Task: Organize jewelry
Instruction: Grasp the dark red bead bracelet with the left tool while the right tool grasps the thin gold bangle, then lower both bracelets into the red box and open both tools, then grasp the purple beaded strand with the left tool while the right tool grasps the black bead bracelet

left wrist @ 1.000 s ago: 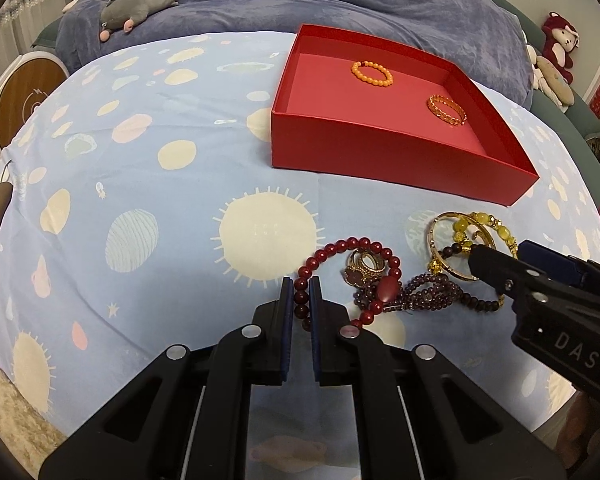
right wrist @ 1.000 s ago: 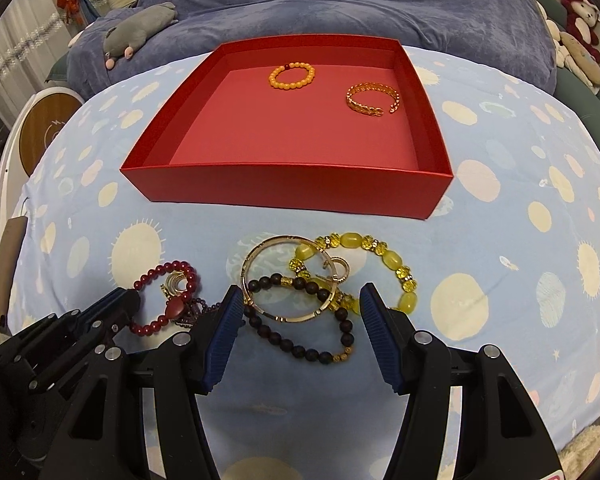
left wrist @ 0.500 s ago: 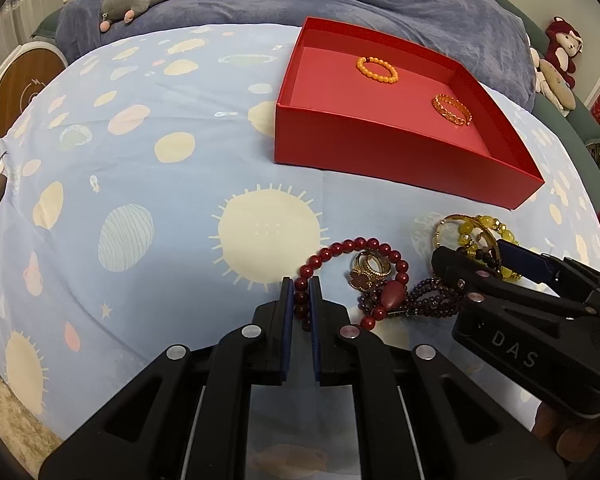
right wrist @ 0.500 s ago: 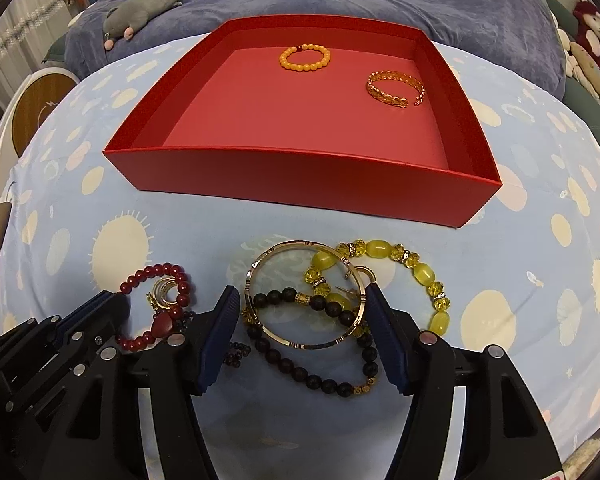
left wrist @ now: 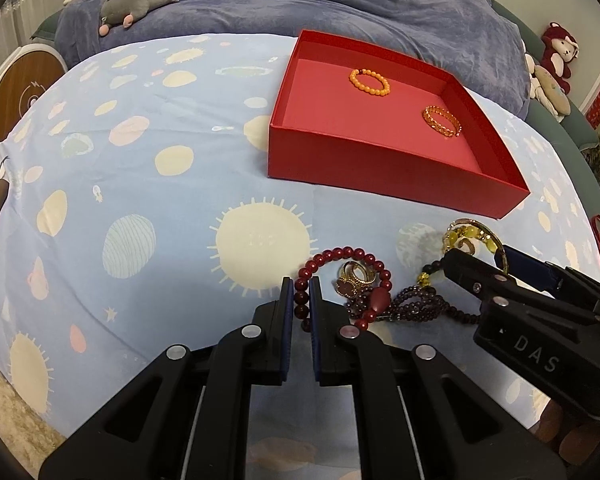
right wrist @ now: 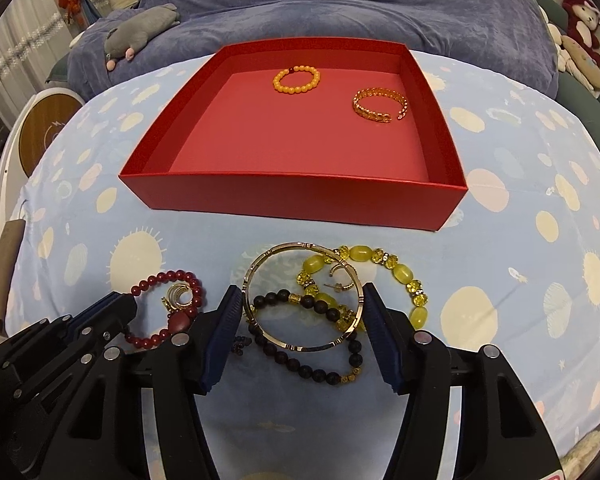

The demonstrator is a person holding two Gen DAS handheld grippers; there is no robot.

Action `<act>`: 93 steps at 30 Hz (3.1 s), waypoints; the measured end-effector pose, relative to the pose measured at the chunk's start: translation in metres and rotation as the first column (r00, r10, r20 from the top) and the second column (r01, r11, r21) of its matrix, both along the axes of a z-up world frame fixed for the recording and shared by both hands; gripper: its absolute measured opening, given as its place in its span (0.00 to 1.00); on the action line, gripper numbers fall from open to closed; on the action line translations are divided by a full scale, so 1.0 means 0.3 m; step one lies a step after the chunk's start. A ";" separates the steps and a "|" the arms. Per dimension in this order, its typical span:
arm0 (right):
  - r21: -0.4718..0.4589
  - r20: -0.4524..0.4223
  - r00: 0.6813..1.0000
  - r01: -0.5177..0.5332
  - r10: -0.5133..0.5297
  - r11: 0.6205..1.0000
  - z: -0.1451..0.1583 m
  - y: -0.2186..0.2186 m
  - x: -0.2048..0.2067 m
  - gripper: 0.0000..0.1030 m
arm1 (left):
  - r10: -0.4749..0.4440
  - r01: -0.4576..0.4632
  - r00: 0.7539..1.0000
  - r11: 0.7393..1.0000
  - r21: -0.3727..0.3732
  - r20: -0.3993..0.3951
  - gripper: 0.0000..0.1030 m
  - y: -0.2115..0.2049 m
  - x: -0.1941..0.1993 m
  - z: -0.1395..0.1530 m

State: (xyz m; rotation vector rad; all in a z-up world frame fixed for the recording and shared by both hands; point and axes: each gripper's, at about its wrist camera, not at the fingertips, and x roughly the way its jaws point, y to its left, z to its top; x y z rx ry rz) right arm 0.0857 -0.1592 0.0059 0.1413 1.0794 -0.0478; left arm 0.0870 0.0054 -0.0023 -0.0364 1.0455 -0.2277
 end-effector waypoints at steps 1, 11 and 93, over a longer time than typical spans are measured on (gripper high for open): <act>0.007 0.007 1.000 0.006 -0.007 1.000 0.012 -0.009 -0.009 0.57 | -0.001 0.001 1.000 1.000 -0.006 0.003 0.07 -0.001 -0.001 0.013; 0.035 0.045 0.996 0.073 -0.075 0.997 0.108 -0.127 -0.121 0.57 | -0.041 0.044 0.997 0.998 -0.054 0.069 0.07 -0.037 -0.023 0.178; 0.011 0.022 0.995 0.095 -0.095 0.995 0.063 -0.196 -0.167 0.62 | -0.071 0.068 0.996 0.996 -0.066 -0.050 0.30 -0.087 -0.009 0.011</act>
